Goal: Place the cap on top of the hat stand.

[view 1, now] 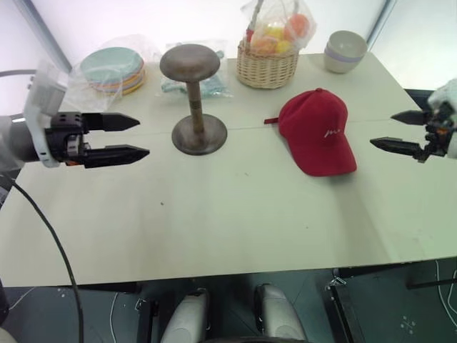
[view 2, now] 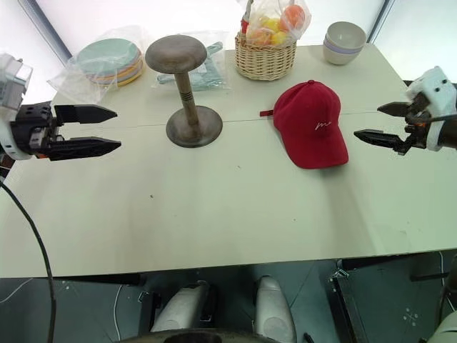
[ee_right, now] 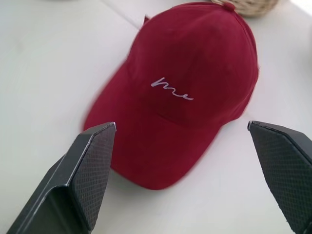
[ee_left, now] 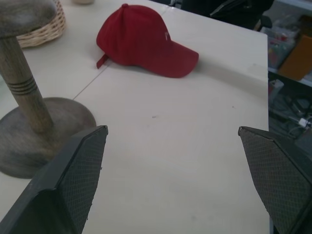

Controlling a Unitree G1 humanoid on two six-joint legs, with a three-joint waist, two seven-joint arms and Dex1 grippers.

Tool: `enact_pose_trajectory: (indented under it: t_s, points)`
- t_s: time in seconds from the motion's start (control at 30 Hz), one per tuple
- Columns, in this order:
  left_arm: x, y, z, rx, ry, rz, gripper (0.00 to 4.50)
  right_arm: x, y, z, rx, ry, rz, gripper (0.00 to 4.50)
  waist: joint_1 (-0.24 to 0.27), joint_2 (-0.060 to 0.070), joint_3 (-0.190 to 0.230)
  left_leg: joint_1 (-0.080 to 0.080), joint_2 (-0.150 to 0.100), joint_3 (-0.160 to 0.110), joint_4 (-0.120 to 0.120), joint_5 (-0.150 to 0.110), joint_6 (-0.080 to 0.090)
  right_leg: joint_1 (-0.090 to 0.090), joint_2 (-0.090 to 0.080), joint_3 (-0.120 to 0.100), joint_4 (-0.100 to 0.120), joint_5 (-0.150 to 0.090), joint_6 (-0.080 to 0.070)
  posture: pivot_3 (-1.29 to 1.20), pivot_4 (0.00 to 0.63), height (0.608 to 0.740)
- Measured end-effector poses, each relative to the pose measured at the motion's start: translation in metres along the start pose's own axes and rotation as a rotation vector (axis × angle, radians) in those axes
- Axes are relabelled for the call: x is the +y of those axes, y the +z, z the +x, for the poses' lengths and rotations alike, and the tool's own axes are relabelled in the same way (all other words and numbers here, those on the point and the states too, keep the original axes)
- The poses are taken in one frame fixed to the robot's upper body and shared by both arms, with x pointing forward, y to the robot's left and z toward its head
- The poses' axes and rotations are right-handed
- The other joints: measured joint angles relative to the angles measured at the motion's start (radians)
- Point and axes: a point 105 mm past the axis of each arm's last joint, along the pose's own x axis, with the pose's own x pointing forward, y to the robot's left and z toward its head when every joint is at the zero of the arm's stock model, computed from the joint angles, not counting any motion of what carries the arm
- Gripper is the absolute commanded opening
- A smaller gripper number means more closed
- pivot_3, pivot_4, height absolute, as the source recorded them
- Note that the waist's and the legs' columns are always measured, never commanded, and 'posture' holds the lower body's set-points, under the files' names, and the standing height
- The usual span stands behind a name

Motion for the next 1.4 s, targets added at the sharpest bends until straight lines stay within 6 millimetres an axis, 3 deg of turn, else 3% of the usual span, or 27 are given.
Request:
enact_pose_trajectory:
  t_s: [0.07,0.23,0.37,0.5,0.67,0.83,1.03,1.33,1.4]
  points:
    - [0.005,-0.004,-0.001,0.007,0.020,-0.008,4.50,0.016,0.005,0.008,0.023,0.056,-0.253,4.43,0.002,0.000,0.000,0.000,0.000,0.000,0.000,0.000,0.000,0.000,0.000,0.000,0.000,0.000,0.000,0.00,0.150,0.740]
    - [0.008,-0.012,0.000,0.009,0.029,-0.018,4.50,0.046,0.005,0.014,-0.025,0.135,-0.667,4.43,0.004,0.000,0.000,0.000,0.000,0.000,0.001,0.000,0.000,0.000,0.000,0.000,0.000,0.000,0.000,0.00,0.150,0.740]
    - [0.010,-0.029,0.004,0.011,0.037,-0.056,4.50,0.067,-0.018,0.009,-0.058,0.192,-0.849,4.43,0.004,0.000,0.000,0.000,0.000,0.000,0.001,0.000,0.000,0.001,0.000,0.000,0.000,0.000,0.000,0.00,0.150,0.740]
    - [0.008,-0.034,0.007,0.018,0.043,-0.064,4.50,0.074,-0.033,0.001,-0.101,0.171,-0.996,4.43,0.000,0.000,0.000,0.001,0.000,0.000,0.001,0.000,0.000,0.000,0.001,0.001,0.000,0.000,0.000,0.00,0.150,0.740]
    - [0.008,-0.036,0.012,-0.002,0.054,-0.066,4.50,0.062,-0.038,0.010,-0.103,0.043,-1.152,4.43,-0.005,0.000,0.000,0.001,0.000,0.001,0.000,0.001,-0.002,-0.001,0.003,0.002,0.002,0.000,0.000,0.00,0.150,0.740]
    - [0.009,-0.036,0.011,-0.009,0.076,-0.066,4.50,0.059,-0.056,0.037,-0.092,-0.036,-1.301,4.43,-0.005,0.000,0.000,0.001,0.000,0.001,-0.001,0.002,-0.004,-0.002,0.003,0.004,0.002,0.000,0.000,0.00,0.150,0.740]
    - [0.005,-0.037,0.008,-0.019,0.105,-0.078,4.50,0.066,-0.061,0.063,-0.171,-0.053,-1.412,4.43,-0.007,0.000,0.000,0.001,0.000,0.001,-0.002,0.002,-0.004,-0.002,0.003,0.004,0.002,0.000,-0.001,0.00,0.150,0.740]
    - [0.000,-0.034,0.007,-0.035,0.134,-0.072,4.50,0.071,-0.027,0.108,-0.307,-0.138,-1.482,4.43,-0.030,-0.001,0.000,0.002,0.001,0.001,-0.003,0.003,-0.004,0.000,0.004,0.004,0.001,0.000,-0.001,0.00,0.150,0.740]
    - [0.000,-0.036,0.007,-0.030,0.143,-0.079,4.50,0.071,-0.022,0.114,-0.312,-0.146,-1.480,3.94,-0.030,-0.001,0.000,0.002,0.001,0.001,-0.003,0.003,-0.004,0.000,0.004,0.004,0.001,0.000,-0.001,0.00,0.150,0.740]
